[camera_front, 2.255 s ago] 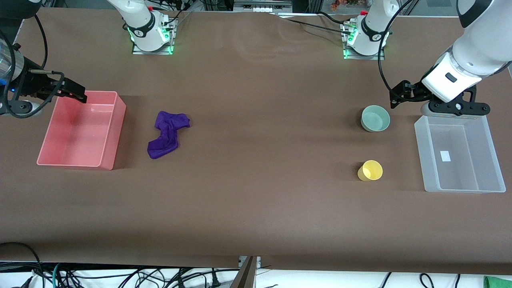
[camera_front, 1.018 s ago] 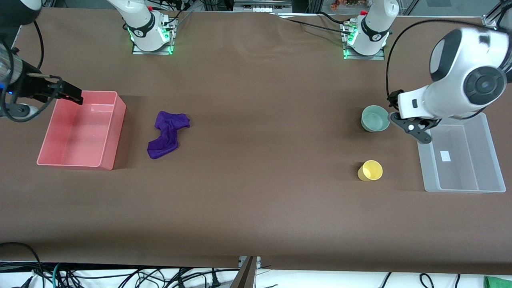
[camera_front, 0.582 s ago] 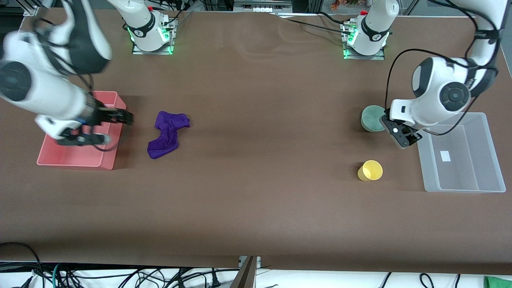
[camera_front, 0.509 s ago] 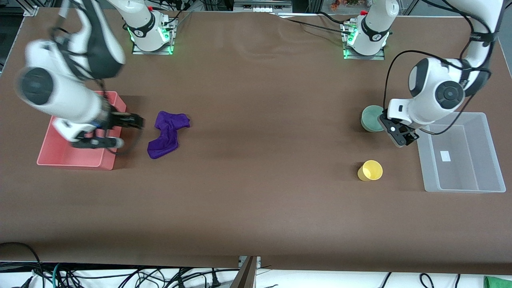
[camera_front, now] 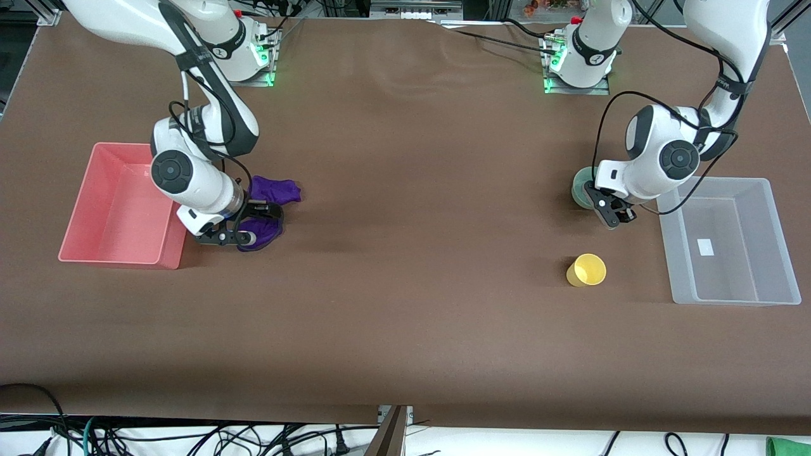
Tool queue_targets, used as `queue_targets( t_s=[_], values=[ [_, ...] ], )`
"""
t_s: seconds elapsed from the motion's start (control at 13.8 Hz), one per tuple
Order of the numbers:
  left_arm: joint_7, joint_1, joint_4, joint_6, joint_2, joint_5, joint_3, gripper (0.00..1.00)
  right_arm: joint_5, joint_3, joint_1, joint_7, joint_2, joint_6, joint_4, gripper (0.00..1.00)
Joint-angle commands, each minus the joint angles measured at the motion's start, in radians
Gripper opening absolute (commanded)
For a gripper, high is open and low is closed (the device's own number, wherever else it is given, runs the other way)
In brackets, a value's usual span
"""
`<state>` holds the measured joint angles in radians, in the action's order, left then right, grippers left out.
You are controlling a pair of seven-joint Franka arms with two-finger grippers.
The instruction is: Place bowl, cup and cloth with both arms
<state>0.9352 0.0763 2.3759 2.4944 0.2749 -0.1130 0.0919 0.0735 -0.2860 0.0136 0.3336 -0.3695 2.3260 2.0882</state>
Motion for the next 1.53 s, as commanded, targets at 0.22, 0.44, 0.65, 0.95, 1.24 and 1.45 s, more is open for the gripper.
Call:
queue_targets(
  t_s=[0.22, 0.44, 0.65, 0.95, 1.24, 1.45],
  values=[
    [0.060, 0.014, -0.023, -0.005, -0.018, -0.025, 0.009, 0.00, 0.015, -0.007, 0.009, 0.001, -0.032, 0.018, 0.055, 0.57],
    [0.094, 0.016, -0.175, -0.221, -0.066, -0.025, 0.003, 0.00, 0.015, -0.007, 0.005, -0.001, -0.043, 0.013, 0.044, 0.00],
    [0.206, 0.077, -0.480, -0.532, -0.011, -0.028, -0.005, 0.00, 0.014, -0.007, 0.009, -0.014, -0.040, 0.007, 0.006, 0.00],
    [0.416, 0.270, -0.737, -0.574, 0.159, -0.108, -0.004, 0.00, 0.012, 0.017, 0.020, -0.085, 0.021, -0.344, -0.230, 0.00],
    [0.481, 0.413, -0.793, -0.441, 0.329, -0.149, -0.003, 0.00, 0.000, 0.174, 0.034, -0.389, 0.081, -0.744, -0.456, 0.00],
    [0.499, 0.442, -0.788, -0.332, 0.423, -0.148, -0.003, 0.17, 0.011, 0.341, 0.035, -0.575, 0.126, -0.859, -0.455, 0.00]
  ],
)
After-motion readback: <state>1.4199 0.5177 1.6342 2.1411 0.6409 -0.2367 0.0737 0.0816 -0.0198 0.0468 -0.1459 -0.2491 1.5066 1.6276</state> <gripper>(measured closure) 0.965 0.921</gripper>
